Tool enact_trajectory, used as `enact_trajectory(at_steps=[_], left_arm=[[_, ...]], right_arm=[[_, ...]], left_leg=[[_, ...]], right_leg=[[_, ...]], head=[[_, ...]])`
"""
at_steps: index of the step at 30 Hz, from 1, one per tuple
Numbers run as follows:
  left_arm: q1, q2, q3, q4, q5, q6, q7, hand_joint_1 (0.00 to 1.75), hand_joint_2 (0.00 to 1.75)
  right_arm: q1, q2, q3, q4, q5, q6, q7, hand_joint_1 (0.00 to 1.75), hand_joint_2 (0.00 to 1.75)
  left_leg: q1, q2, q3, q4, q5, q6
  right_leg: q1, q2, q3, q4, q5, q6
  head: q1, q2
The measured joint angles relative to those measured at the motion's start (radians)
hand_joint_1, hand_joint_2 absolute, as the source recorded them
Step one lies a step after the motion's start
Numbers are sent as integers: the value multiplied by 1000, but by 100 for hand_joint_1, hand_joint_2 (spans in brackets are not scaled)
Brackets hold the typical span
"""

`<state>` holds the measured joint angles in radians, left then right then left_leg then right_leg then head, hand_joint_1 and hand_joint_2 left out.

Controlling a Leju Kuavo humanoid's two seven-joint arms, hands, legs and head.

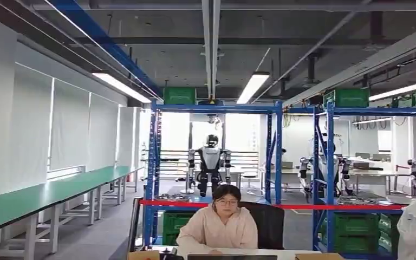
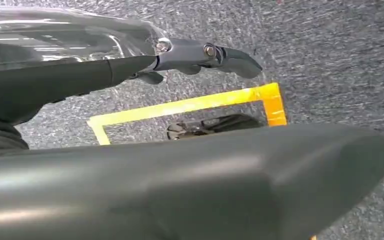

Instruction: Take the parts from the cabinet and place them on the table.

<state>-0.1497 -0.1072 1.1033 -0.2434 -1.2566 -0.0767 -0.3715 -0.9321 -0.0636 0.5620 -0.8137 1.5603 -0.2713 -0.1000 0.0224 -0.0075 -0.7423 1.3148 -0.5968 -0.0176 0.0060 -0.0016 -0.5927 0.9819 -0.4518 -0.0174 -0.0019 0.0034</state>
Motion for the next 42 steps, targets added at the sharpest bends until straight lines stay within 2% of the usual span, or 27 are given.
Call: enact_trajectory(at_steps=[1,3,4,5,8,10,12,13,14,15,16,18,19,21,22,23,24,25,27,29,30,31,34,35,39,40,42], left_arm=[[0,1,-1,0,0,0,-1,0,0],[0,6,-3,0,0,0,-1,0,0],[-1,5,-5,0,2,0,-1,0,0],[-3,5,-7,0,4,0,-3,0,0],[2,5,-8,0,12,0,-4,0,0],[1,6,-9,0,12,0,-6,0,0],[1,6,-13,0,13,0,-7,0,0],[1,6,-15,0,13,0,-7,0,0],[1,6,-16,0,13,0,-7,0,0],[1,6,-16,0,14,0,-7,0,0],[1,6,-16,0,18,0,-7,0,0],[0,6,-18,0,21,0,-7,0,0],[-1,5,-18,0,23,0,-7,0,0],[1,3,-18,0,34,0,-5,0,0],[3,2,-18,0,41,-2,-5,0,0],[6,-1,-18,0,49,-6,-5,0,0],[5,-1,-18,0,58,-8,-8,0,0],[5,-1,-18,0,67,-9,-12,0,0],[10,-1,-15,0,90,-12,-24,0,0],[23,0,-3,0,116,-14,-36,0,0],[31,1,2,0,122,-14,-42,0,0],[38,3,7,0,126,-14,-46,0,0],[45,8,14,0,127,-14,-55,0,0],[46,8,16,0,128,-13,-55,0,0],[60,8,31,0,143,0,-61,0,0],[62,11,35,0,146,2,-63,0,0],[61,13,44,0,154,3,-68,0,0]], right_arm=[[-7,-14,-13,-5,-5,11,-26,0,0],[-27,-37,-33,-10,-15,27,-58,0,0],[-38,-45,-40,-10,-16,32,-67,0,0],[-49,-56,-46,-9,-16,39,-76,0,0],[-70,-82,-60,-9,-21,44,-89,0,0],[-86,-101,-73,-10,-25,45,-90,0,0],[-100,-111,-76,-10,-28,45,-90,0,0],[-99,-115,-76,-10,-28,46,-90,0,0],[-95,-118,-76,-10,-29,47,-90,0,0],[-93,-121,-77,-10,-34,44,-87,0,0],[-90,-122,-81,-15,-44,37,-81,0,0],[-75,-121,-105,-50,-91,9,-74,0,0],[-57,-117,-127,-84,-148,-3,-78,0,0],[19,-75,-202,-190,-381,9,-124,0,0],[79,-41,-257,-270,-531,64,-178,0,0],[135,-6,-309,-350,-767,150,-234,0,0],[188,34,-359,-431,-1027,240,-270,0,0],[234,63,-400,-493,-1230,322,-286,0,0],[303,116,-479,-594,-1645,542,-290,0,0],[384,157,-524,-666,-1908,697,-276,0,0],[425,172,-531,-698,-1973,743,-273,0,0],[462,185,-533,-728,-2014,776,-270,0,0],[528,212,-543,-811,-2052,808,-269,0,0],[543,215,-546,-833,-2057,819,-271,0,0],[639,218,-540,-957,-2014,879,-309,0,0],[661,217,-536,-985,-1988,882,-320,0,0],[712,210,-527,-1030,-1939,880,-356,0,0]], left_leg=[[2,0,28,-63,42,-1],[7,3,113,-243,133,-4],[4,3,121,-254,109,-1],[4,1,119,-262,111,11],[1,-1,116,-260,114,27],[7,-2,118,-263,117,37],[7,-1,118,-263,116,40],[7,-1,118,-263,116,40],[7,-1,118,-263,116,40],[7,-1,118,-263,116,40],[6,-2,120,-263,116,40],[6,-4,124,-263,114,39],[6,-5,126,-266,113,37],[6,-6,126,-270,114,27],[7,-6,127,-274,114,22],[7,-6,131,-281,116,16],[5,-7,131,-282,111,9],[3,-3,127,-267,93,7],[3,-2,76,-146,18,5],[2,-2,11,5,-38,2],[2,-2,5,20,-33,1],[2,-2,20,-10,-9,1],[3,-1,133,-254,112,9],[-1,-2,139,-262,101,13],[0,-3,136,-269,107,26],[3,0,134,-272,111,32],[5,2,129,-272,117,41]], right_leg=[[-1,0,0,5,-3,3],[-5,1,-2,24,-16,11],[0,4,-10,32,-21,18],[3,8,-21,47,-22,21],[0,6,-21,43,-21,28],[-2,6,-31,76,-53,39],[-8,5,-99,233,-135,51],[-8,5,-137,313,-164,54],[-9,5,-162,365,-174,55],[-9,5,-163,361,-160,55],[-9,5,-138,308,-124,52],[-7,6,-47,113,-25,41],[-5,7,-18,52,-19,36],[5,8,-10,40,-22,29],[7,7,-10,39,-26,24],[6,6,-10,38,-26,22],[-2,3,-3,21,-19,12],[-4,-2,1,14,-17,8],[-2,-9,1,15,-18,1],[1,-10,2,15,-20,-3],[2,-9,3,16,-21,-4],[2,-6,4,18,-22,-5],[1,2,4,34,-34,3],[9,4,-4,43,-35,7],[7,7,-11,48,-30,20],[5,7,-13,57,-51,28],[-4,5,-44,167,-144,42]], head=[[0,0],[0,0],[0,0],[-2,0],[-1,0],[-1,0],[-1,0],[-1,0],[-1,0],[-1,0],[-1,0],[-1,0],[-1,0],[-1,1],[-1,1],[-1,0],[-1,0],[-1,0],[-1,0],[-1,0],[-1,0],[-1,0],[-1,0],[0,0],[-1,0],[-1,0],[-1,0]])
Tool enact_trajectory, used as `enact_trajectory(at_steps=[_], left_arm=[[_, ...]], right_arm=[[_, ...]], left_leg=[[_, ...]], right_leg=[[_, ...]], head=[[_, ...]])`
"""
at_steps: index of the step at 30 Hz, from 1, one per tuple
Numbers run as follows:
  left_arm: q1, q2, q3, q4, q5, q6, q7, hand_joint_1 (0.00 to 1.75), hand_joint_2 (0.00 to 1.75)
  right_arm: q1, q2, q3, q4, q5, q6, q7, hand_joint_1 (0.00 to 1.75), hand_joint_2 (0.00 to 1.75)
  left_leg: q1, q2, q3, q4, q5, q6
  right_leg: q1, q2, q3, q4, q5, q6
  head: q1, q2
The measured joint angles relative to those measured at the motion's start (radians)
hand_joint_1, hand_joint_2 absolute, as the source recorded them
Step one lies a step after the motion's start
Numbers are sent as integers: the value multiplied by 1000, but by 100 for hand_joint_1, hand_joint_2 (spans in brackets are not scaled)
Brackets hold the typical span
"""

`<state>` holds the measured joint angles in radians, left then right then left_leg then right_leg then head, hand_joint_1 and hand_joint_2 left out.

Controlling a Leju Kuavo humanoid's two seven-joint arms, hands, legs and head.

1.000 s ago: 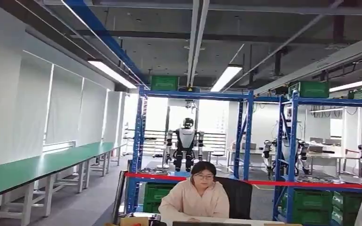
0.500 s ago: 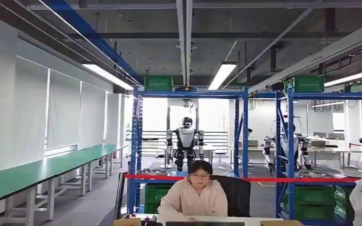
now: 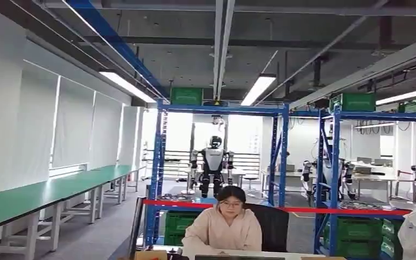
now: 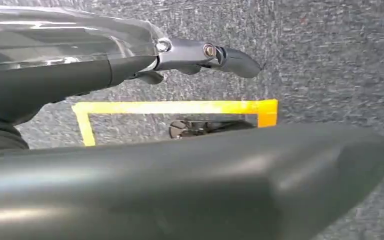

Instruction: Take the parts from the cabinet and place them on the table.

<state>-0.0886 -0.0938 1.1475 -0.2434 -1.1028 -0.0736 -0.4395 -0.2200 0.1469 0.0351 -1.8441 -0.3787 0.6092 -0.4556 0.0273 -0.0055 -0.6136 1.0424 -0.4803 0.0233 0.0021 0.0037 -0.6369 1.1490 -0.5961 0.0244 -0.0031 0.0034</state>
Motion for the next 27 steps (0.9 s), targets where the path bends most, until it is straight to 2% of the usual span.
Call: enact_trajectory(at_steps=[1,2,3,4,5,7,8,9,11,12,13,14,15,16,17,18,19,20,21,22,23,24,26,27], left_arm=[[1,0,4,0,1,0,-1,0,0],[3,0,10,0,2,0,-2,0,0],[4,1,13,0,3,2,-2,0,0],[5,1,17,0,4,4,-3,0,0],[6,1,20,0,5,8,-4,0,0],[5,1,27,0,7,9,-5,0,0],[5,1,29,0,8,10,-5,0,0],[5,1,32,0,8,10,-6,0,0],[5,1,40,0,12,13,-6,0,0],[10,1,43,0,14,14,-6,0,0],[9,1,46,0,17,15,-6,0,0],[11,2,50,0,20,16,-6,0,0],[12,2,55,0,21,18,-5,0,0],[13,2,58,0,21,19,-5,0,0],[13,2,61,0,22,21,-5,0,0],[14,2,65,0,26,26,-2,0,0],[15,2,70,0,26,30,2,0,0],[17,2,72,0,27,32,2,0,0],[17,2,75,0,29,32,3,0,0],[16,2,78,0,29,33,4,0,0],[15,2,82,0,30,34,5,0,0],[14,2,85,0,32,38,6,0,0],[14,0,91,0,31,42,9,0,0],[17,-1,94,0,31,44,10,0,0]], right_arm=[[26,-3,5,-12,17,0,-17,0,0],[52,-7,9,-22,31,0,-35,0,0],[75,-10,11,-27,38,0,-48,0,0],[95,-12,11,-32,47,0,-61,0,0],[115,-15,11,-37,62,0,-77,0,0],[142,-18,13,-46,92,2,-103,0,0],[153,-18,13,-50,103,1,-113,0,0],[168,-18,12,-51,121,-2,-122,0,0],[203,-20,8,-49,152,-8,-141,0,0],[221,-21,5,-47,178,-22,-146,0,0],[236,-21,2,-42,203,-33,-158,0,0],[249,-21,-1,-35,223,-41,-172,0,0],[267,-21,-9,-24,236,-48,-185,0,0],[288,-21,-18,-12,251,-58,-188,0,0],[309,-22,-26,3,272,-69,-192,0,0],[328,-22,-37,22,300,-86,-193,0,0],[343,-22,-48,44,330,-101,-196,0,0],[357,-22,-57,68,342,-104,-202,0,0],[371,-22,-67,99,349,-103,-210,0,0],[382,-22,-75,125,363,-106,-213,0,0],[390,-22,-82,145,380,-114,-212,0,0],[396,-20,-93,169,381,-116,-208,0,0],[401,-13,-121,241,386,-104,-209,0,0],[405,-7,-136,277,386,-94,-211,0,0]], left_leg=[[0,1,-2,0,2,3],[-1,2,-6,0,5,5],[-1,3,-10,0,9,4],[-1,4,-15,0,14,4],[-1,4,-20,0,19,3],[-1,3,-26,0,28,-3],[-4,3,-29,0,33,-8],[-3,3,-29,-6,41,-16],[2,3,-29,-13,57,-29],[0,2,-29,-23,69,-38],[3,3,-33,-18,51,-40],[0,3,-41,0,9,-39],[0,3,-55,57,-56,-39],[0,3,-70,127,-113,-40],[-1,3,-84,205,-155,-42],[-2,3,-85,261,-166,-43],[-2,3,-71,271,-148,-43],[-2,3,-38,242,-113,-43],[-2,3,13,177,-77,-42],[-1,3,71,95,-59,-40],[-1,2,129,16,-73,-36],[-5,1,159,-39,-90,-32],[-9,1,149,-40,-94,-23],[-11,2,147,-39,-88,-14]], right_leg=[[-3,0,-24,80,-44,5],[-6,0,-45,153,-77,8],[-8,0,-48,184,-84,10],[-9,0,-29,167,-70,11],[-10,0,17,98,-37,11],[-10,0,137,-92,26,3],[-6,0,181,-168,20,-2],[-2,2,176,-169,31,-2],[4,3,170,-171,41,-10],[4,1,165,-175,53,-19],[-6,-7,160,-189,70,-30],[-5,-7,149,-190,80,-38],[-4,-8,136,-189,88,-44],[-2,-10,125,-188,96,-46],[0,-13,113,-187,105,-47],[2,-15,99,-185,115,-47],[3,-15,86,-182,123,-46],[3,-15,71,-175,129,-44],[3,-15,56,-167,133,-41],[2,-14,43,-157,136,-37],[2,-14,34,-144,138,-34],[8,-14,23,-130,139,-30],[8,-14,16,-130,156,-15],[6,-13,15,-131,164,-9]], head=[[0,0],[0,0],[0,0],[0,0],[0,0],[0,0],[0,0],[0,0],[0,0],[0,0],[0,0],[0,0],[0,0],[0,0],[0,0],[0,0],[0,0],[0,0],[0,0],[0,0],[0,0],[0,0],[0,0],[0,0]])
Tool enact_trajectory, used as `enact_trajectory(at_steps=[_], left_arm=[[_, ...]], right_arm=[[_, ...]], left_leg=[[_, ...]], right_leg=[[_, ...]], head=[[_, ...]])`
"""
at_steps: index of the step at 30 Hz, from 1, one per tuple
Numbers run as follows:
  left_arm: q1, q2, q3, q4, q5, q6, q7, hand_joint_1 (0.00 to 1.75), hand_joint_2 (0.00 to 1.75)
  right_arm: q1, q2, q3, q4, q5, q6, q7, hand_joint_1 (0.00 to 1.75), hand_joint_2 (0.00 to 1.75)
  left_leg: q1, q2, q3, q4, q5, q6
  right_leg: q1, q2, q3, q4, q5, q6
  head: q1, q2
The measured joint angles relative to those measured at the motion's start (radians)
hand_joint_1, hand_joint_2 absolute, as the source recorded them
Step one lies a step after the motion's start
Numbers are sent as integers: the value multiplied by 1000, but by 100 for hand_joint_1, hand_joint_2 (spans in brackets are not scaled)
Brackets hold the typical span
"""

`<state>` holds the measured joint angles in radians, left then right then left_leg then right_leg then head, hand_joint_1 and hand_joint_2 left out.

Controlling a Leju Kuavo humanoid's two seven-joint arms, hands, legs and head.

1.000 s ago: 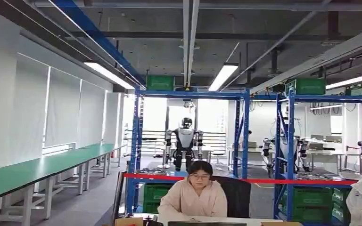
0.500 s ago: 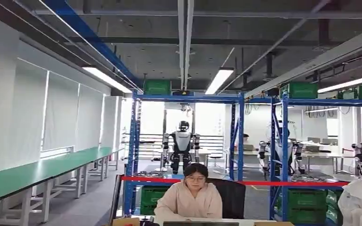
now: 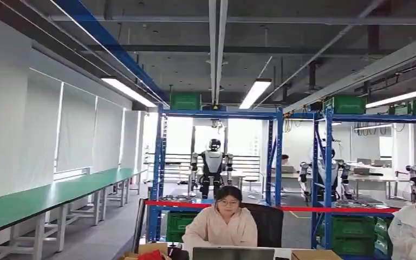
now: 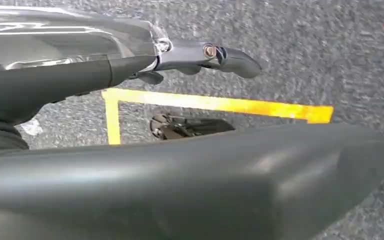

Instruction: Take the parts from the cabinet and place them on the table.

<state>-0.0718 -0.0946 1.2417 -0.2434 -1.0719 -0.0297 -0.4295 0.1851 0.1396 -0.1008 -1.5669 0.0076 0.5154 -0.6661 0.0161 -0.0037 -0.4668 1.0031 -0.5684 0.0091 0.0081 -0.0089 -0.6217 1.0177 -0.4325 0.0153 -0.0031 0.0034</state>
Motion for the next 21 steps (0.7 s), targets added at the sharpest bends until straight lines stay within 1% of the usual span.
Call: enact_trajectory(at_steps=[1,2,3,4,5,6,7,8,9,10,11,12,13,15,16,17,18,19,20,21], left_arm=[[3,-6,3,0,-2,0,0,0,0],[2,-5,6,-2,-5,2,0,0,0],[3,-5,7,-3,-6,6,-1,0,0],[3,-5,8,-3,-10,6,-1,0,0],[4,-5,8,-3,-10,6,-1,0,0],[4,-5,10,-3,-10,6,-1,0,0],[4,-5,13,-3,-11,6,-1,0,0],[4,-5,15,-3,-11,6,-1,0,0],[4,-5,15,-3,-12,6,-1,0,0],[3,-5,16,-3,-14,6,-1,0,0],[3,-5,16,-3,-15,6,-1,0,0],[3,-6,16,-3,-15,6,-2,0,0],[3,-6,16,-3,-18,5,-3,0,0],[3,-6,17,-3,-21,5,-3,0,0],[4,-6,18,-3,-21,4,-3,0,0],[5,-6,20,-3,-23,3,-2,0,0],[7,-6,21,-3,-24,4,-3,0,0],[7,-6,22,-3,-27,4,-1,0,0],[7,-6,22,-3,-29,3,0,0,0],[6,-6,23,-3,-29,2,0,0,0]], right_arm=[[5,1,-17,38,0,11,-6,0,0],[11,7,-33,68,0,24,-12,0,0],[14,13,-48,92,0,37,-18,0,0],[12,18,-64,115,0,45,-21,0,0],[12,22,-77,136,-1,50,-23,0,0],[13,26,-85,151,-1,51,-23,0,0],[13,28,-91,164,-1,54,-23,0,0],[13,33,-99,173,-1,59,-23,0,0],[12,37,-107,178,-4,65,-23,0,0],[10,41,-113,181,-7,69,-22,0,0],[8,43,-118,182,-8,73,-22,0,0],[6,45,-123,182,-9,78,-21,0,0],[1,50,-129,183,-10,82,-21,0,0],[2,56,-139,184,-9,87,-15,0,0],[1,59,-146,187,-3,89,-9,0,0],[-4,63,-156,194,11,87,-5,0,0],[-6,66,-161,201,35,75,-2,0,0],[-6,66,-165,211,63,60,-2,0,0],[-7,66,-172,228,100,37,-7,0,0],[-10,66,-177,244,145,7,-10,0,0]], left_leg=[[9,5,-8,-6,12,10],[7,9,-20,-5,21,16],[7,9,-33,-4,33,23],[5,10,-46,-4,43,25],[3,12,-60,-3,54,26],[1,14,-73,-1,63,27],[0,16,-85,0,72,26],[-1,17,-97,2,80,25],[-4,17,-109,3,89,24],[-6,17,-118,3,98,23],[-6,17,-122,3,105,22],[-12,16,-126,5,111,17],[-11,17,-130,4,122,10],[-6,18,-139,0,140,-1],[-8,16,-142,-1,147,-8],[-5,14,-153,12,112,-12],[-5,13,-164,51,53,-13],[-4,12,-182,120,-13,-15],[-3,12,-197,199,-66,-17],[-3,12,-207,260,-91,-19]], right_leg=[[-3,4,-7,3,0,5],[-4,7,-13,18,-39,13],[-8,8,-27,65,-103,19],[-11,7,-47,138,-164,24],[-13,7,-63,219,-210,29],[-13,7,-71,283,-227,31],[-13,7,-62,305,-215,31],[-13,7,-34,287,-185,30],[-13,8,18,222,-146,26],[-12,8,84,127,-120,17],[-7,9,147,38,-117,6],[1,8,210,-54,-128,-4],[0,8,220,-86,-138,-8],[6,9,210,-86,-131,-13],[3,7,200,-93,-114,-23],[-2,-1,192,-98,-100,-28],[-2,1,178,-97,-90,-39],[-1,0,162,-95,-80,-40],[1,-2,148,-92,-70,-43],[2,-4,132,-88,-61,-42]], head=[[0,0],[0,0],[0,0],[0,0],[0,0],[0,0],[0,0],[0,0],[0,0],[0,0],[0,0],[0,0],[1,0],[0,0],[0,0],[1,0],[1,2],[1,0],[1,0],[1,0]])
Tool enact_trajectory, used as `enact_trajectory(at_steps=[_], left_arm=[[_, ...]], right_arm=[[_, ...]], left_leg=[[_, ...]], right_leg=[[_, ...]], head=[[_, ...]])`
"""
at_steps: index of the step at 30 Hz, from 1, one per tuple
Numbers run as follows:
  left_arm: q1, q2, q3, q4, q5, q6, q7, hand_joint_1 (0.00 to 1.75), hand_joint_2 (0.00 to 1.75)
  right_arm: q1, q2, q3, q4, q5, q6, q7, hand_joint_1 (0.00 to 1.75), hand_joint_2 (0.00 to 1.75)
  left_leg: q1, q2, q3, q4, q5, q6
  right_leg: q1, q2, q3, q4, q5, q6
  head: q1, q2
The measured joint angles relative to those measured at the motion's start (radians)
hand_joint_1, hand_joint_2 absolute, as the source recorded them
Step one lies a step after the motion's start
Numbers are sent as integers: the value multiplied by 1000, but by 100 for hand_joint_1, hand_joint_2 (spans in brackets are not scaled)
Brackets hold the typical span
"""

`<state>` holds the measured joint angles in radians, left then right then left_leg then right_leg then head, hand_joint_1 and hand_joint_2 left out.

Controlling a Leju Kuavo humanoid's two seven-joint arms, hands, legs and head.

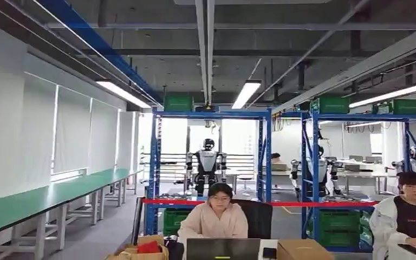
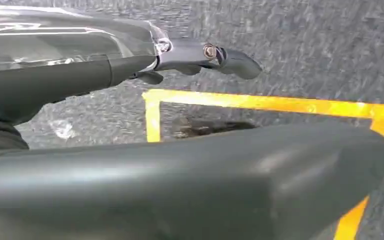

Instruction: Take the parts from the cabinet and place them on the table.

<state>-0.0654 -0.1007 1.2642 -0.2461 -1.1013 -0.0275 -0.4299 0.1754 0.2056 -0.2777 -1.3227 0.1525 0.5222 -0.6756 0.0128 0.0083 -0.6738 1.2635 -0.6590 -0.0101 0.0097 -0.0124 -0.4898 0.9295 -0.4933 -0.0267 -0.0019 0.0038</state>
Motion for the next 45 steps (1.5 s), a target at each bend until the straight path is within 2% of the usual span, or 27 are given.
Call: enact_trajectory(at_steps=[2,4,6,7,9,10,11,14,15,16,18,20,22,23,25,26,28,30,31,33,34,35,37,38,41,43,45], left_arm=[[1,0,5,0,0,0,0,0,0],[-1,0,12,0,0,0,2,0,0],[-7,-2,16,0,-8,-1,2,0,0],[-8,-2,17,0,-13,-2,3,0,0],[-10,-2,19,0,-21,-3,7,0,0],[-6,-5,20,0,-23,-3,8,0,0],[-2,-6,22,0,-29,-3,10,0,0],[-3,-5,23,0,-39,-3,11,0,0],[-3,-5,23,0,-44,-5,11,0,0],[-3,-5,23,0,-47,-5,11,0,0],[-6,-5,23,0,-54,-7,11,0,0],[-10,-5,23,0,-56,-9,11,0,0],[-14,-6,23,0,-65,-15,10,0,0],[-16,-6,23,0,-68,-15,10,0,0],[-18,-6,23,0,-77,-16,11,0,0],[-16,-5,22,0,-81,-16,11,0,0],[-14,-5,21,0,-93,-16,19,0,0],[-15,-5,19,0,-97,-18,20,0,0],[-16,-5,18,0,-100,-19,21,0,0],[-17,-5,15,0,-102,-19,21,0,0],[-18,-4,15,0,-103,-19,21,0,0],[-20,-3,14,0,-103,-19,21,0,0],[-25,-3,11,0,-105,-19,21,0,0],[-26,-4,11,0,-105,-19,20,0,0],[-19,-6,10,0,-106,-21,20,0,0],[-22,-5,10,0,-106,-20,19,0,0],[-20,-5,10,0,-106,-20,20,0,0]], right_arm=[[-15,-2,-13,59,124,-94,4,0,0],[-57,-13,-38,195,254,-220,50,0,0],[-100,-40,-73,369,320,-320,15,0,0],[-129,-53,-91,466,355,-384,19,0,0],[-164,-81,-129,635,383,-462,48,0,0],[-165,-94,-146,690,386,-487,72,0,0],[-169,-106,-165,748,386,-510,103,0,0],[-171,-127,-215,885,386,-547,219,0,0],[-174,-132,-231,921,386,-563,267,0,0],[-177,-133,-242,945,390,-577,315,0,0],[-179,-136,-266,990,393,-594,393,0,0],[-186,-136,-284,1013,393,-595,446,0,0],[-201,-138,-310,1035,404,-595,525,0,0],[-203,-138,-319,1046,411,-595,564,0,0],[-207,-137,-332,1062,426,-597,652,0,0],[-207,-135,-335,1067,429,-597,679,0,0],[-209,-127,-355,1082,440,-590,786,0,0],[-204,-118,-362,1092,451,-573,825,0,0],[-205,-115,-365,1095,456,-565,831,0,0],[-208,-104,-368,1101,461,-559,839,0,0],[-208,-99,-369,1102,462,-556,841,0,175],[-209,-96,-371,1103,462,-554,842,0,175],[-210,-92,-373,1104,466,-550,838,0,175],[-210,-91,-374,1104,468,-548,832,0,175],[-207,-93,-381,1106,473,-543,823,0,175],[-207,-92,-384,1107,478,-543,821,0,175],[-206,-92,-388,1107,481,-543,821,0,175]], left_leg=[[2,0,22,41,42,-5],[7,0,101,-52,119,-9],[11,-1,229,-228,102,-12],[7,-3,242,-267,71,1],[2,-5,224,-264,68,9],[5,-5,217,-264,76,21],[9,1,209,-265,86,34],[4,1,173,-264,118,51],[1,3,158,-263,129,53],[-1,6,144,-262,139,54],[-6,7,115,-258,159,54],[-11,7,89,-257,179,53],[-15,8,81,-255,194,46],[-15,9,74,-254,207,40],[-10,11,65,-260,230,30],[-11,10,58,-266,232,24],[-9,4,31,-193,115,15],[-6,4,8,-48,8,8],[-6,4,5,6,1,6],[-4,4,36,30,70,2],[-2,4,74,-10,112,0],[0,3,125,-75,127,-1],[2,0,250,-255,75,1],[0,-2,252,-271,56,13],[2,2,230,-268,78,41],[2,8,206,-267,101,56],[-1,8,176,-265,126,60]], right_leg=[[-1,-1,-40,15,19,3],[-3,2,-82,36,33,12],[1,2,-119,74,37,23],[1,2,-132,85,44,30],[-1,0,-147,90,64,43],[-1,0,-151,90,71,50],[-6,4,-155,97,52,56],[-14,7,-190,258,-125,74],[-14,7,-203,337,-163,77],[-15,7,-203,382,-164,78],[-14,7,-151,360,-104,74],[-9,8,-33,210,-58,57],[9,9,104,24,-70,33],[6,9,109,1,-83,29],[11,10,96,-1,-67,22],[3,9,95,-25,-53,12],[2,4,65,-25,-32,4],[5,-1,28,-9,-14,0],[5,-1,9,1,-7,0],[4,0,-39,26,9,2],[3,0,-64,41,16,6],[1,0,-86,56,21,11],[7,0,-117,96,25,18],[7,0,-127,100,35,26],[4,5,-141,101,60,41],[-3,9,-155,154,-41,56],[-10,9,-181,294,-153,66]], head=[[0,0],[0,0],[0,1],[0,0],[0,1],[0,0],[0,0],[0,0],[0,0],[0,0],[0,0],[0,0],[0,0],[0,0],[0,1],[0,0],[0,1],[0,0],[0,0],[0,0],[0,0],[0,0],[0,0],[0,0],[0,0],[-1,1],[-2,0]])
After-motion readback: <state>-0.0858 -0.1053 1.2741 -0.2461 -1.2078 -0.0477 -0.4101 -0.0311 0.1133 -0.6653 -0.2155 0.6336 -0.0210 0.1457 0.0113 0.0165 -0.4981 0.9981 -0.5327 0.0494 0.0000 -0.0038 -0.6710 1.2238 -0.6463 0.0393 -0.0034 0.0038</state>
